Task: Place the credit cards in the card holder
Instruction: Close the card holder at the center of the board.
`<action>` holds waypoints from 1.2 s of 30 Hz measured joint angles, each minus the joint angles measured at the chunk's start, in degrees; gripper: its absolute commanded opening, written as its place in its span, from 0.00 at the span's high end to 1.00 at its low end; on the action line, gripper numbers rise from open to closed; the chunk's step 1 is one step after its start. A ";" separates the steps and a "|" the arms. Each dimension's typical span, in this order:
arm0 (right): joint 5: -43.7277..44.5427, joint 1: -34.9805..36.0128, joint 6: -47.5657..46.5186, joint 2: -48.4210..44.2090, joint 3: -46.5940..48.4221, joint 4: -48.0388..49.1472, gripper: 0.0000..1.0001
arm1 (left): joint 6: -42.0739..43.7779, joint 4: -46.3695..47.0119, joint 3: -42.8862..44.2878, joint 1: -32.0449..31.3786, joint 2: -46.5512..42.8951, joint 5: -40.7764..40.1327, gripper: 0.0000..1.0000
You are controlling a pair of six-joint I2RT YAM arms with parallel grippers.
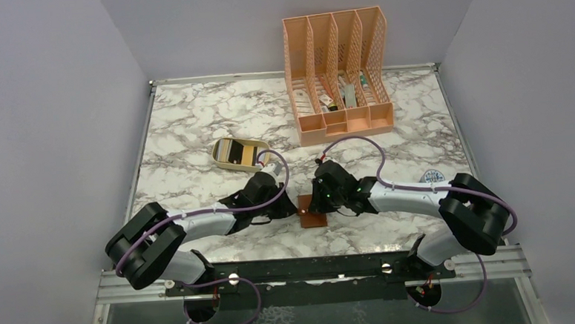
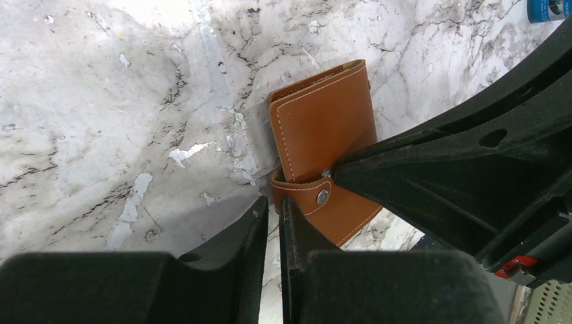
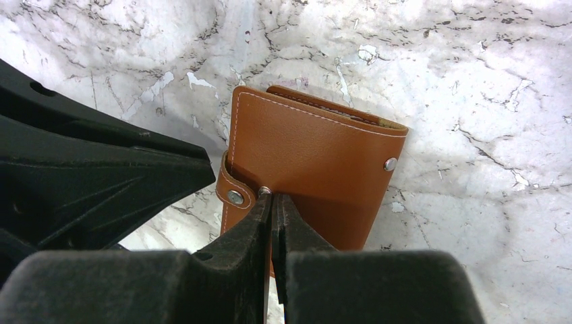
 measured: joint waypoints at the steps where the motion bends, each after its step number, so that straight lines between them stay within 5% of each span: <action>1: 0.00 0.00 0.00 0.00 0.00 0.00 0.94 | -0.04 0.20 0.00 0.00 0.17 0.00 0.86; 26: -0.26 0.02 0.26 -2.69 0.02 -0.92 0.82 | -0.09 -1.03 3.39 0.50 2.49 -0.07 0.89; 36: -1.40 0.02 1.31 -3.87 0.02 -0.68 0.62 | 0.17 0.44 6.67 3.80 2.25 2.03 0.91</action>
